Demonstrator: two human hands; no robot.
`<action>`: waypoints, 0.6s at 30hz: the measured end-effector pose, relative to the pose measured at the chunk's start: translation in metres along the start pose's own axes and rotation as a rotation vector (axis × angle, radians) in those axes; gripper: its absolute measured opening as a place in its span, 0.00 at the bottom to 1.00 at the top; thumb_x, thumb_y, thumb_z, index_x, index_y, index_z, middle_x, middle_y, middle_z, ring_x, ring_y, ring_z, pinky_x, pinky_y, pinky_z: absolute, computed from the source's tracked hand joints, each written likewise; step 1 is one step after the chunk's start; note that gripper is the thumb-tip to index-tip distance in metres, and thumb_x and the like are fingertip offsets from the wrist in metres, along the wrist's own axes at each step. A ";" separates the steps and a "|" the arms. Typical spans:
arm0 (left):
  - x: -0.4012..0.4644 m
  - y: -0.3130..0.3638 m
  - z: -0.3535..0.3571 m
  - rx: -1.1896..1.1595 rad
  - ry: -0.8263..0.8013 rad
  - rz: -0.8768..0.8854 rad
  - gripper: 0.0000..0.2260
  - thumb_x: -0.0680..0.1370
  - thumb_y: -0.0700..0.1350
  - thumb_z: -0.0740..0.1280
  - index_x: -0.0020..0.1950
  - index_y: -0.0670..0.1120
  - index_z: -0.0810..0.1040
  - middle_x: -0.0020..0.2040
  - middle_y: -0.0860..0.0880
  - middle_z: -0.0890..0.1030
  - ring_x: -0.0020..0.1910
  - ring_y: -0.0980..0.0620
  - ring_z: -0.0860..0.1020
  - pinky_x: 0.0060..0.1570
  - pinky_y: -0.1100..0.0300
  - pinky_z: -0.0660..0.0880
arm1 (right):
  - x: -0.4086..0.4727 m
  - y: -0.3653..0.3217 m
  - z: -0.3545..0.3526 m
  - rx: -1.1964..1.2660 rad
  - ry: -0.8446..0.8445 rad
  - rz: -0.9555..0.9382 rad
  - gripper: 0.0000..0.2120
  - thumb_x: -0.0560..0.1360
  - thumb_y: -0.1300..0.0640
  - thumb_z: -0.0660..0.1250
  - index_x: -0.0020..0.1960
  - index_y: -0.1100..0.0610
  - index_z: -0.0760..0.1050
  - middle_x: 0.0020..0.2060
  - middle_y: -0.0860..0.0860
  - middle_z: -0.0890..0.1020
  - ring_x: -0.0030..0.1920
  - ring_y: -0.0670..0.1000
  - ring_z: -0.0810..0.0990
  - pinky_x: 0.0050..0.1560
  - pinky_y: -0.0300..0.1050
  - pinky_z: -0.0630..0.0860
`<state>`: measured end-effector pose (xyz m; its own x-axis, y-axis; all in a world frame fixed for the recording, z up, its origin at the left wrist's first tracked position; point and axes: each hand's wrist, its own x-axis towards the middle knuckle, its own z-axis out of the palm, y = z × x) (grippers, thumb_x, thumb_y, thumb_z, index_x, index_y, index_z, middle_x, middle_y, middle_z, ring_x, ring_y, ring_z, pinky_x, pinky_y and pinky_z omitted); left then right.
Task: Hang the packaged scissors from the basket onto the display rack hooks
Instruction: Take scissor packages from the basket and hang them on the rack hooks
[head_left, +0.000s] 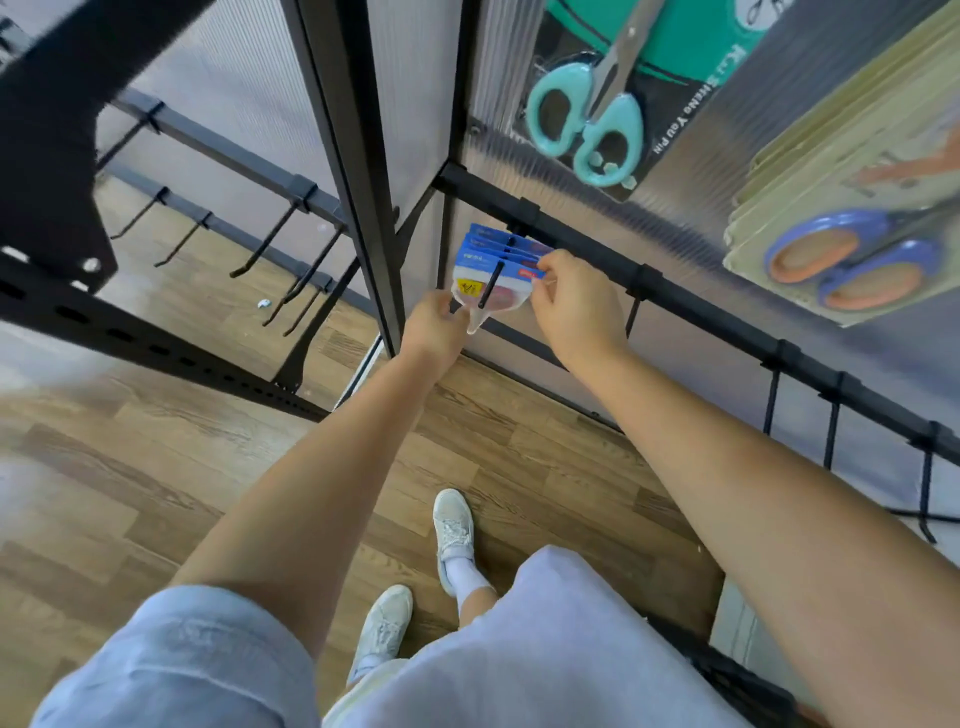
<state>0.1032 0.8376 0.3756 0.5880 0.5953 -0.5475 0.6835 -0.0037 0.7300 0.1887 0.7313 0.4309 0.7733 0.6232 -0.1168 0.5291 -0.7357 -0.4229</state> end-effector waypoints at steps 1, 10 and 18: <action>-0.006 0.002 -0.003 0.052 0.009 0.030 0.08 0.81 0.46 0.57 0.56 0.44 0.72 0.40 0.53 0.72 0.42 0.51 0.71 0.34 0.66 0.63 | -0.005 0.000 -0.002 -0.031 0.012 -0.002 0.16 0.80 0.57 0.59 0.66 0.59 0.70 0.61 0.54 0.77 0.60 0.51 0.76 0.47 0.35 0.68; -0.074 0.013 -0.033 0.646 0.094 0.467 0.15 0.82 0.46 0.53 0.66 0.40 0.68 0.63 0.42 0.73 0.61 0.44 0.71 0.54 0.54 0.68 | -0.077 -0.017 -0.030 -0.278 0.045 -0.038 0.26 0.81 0.54 0.56 0.75 0.61 0.55 0.75 0.57 0.59 0.75 0.55 0.56 0.73 0.48 0.53; -0.180 0.022 -0.016 0.885 0.001 0.820 0.17 0.82 0.44 0.55 0.69 0.41 0.66 0.68 0.41 0.69 0.67 0.42 0.67 0.63 0.50 0.64 | -0.192 -0.026 -0.054 -0.263 0.217 0.089 0.26 0.82 0.50 0.52 0.76 0.60 0.52 0.76 0.56 0.57 0.76 0.53 0.54 0.75 0.48 0.45</action>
<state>0.0055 0.7428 0.4966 0.9860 0.1583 -0.0519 0.1666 -0.9302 0.3271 0.0449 0.6163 0.5132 0.8620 0.5030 0.0630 0.5059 -0.8456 -0.1707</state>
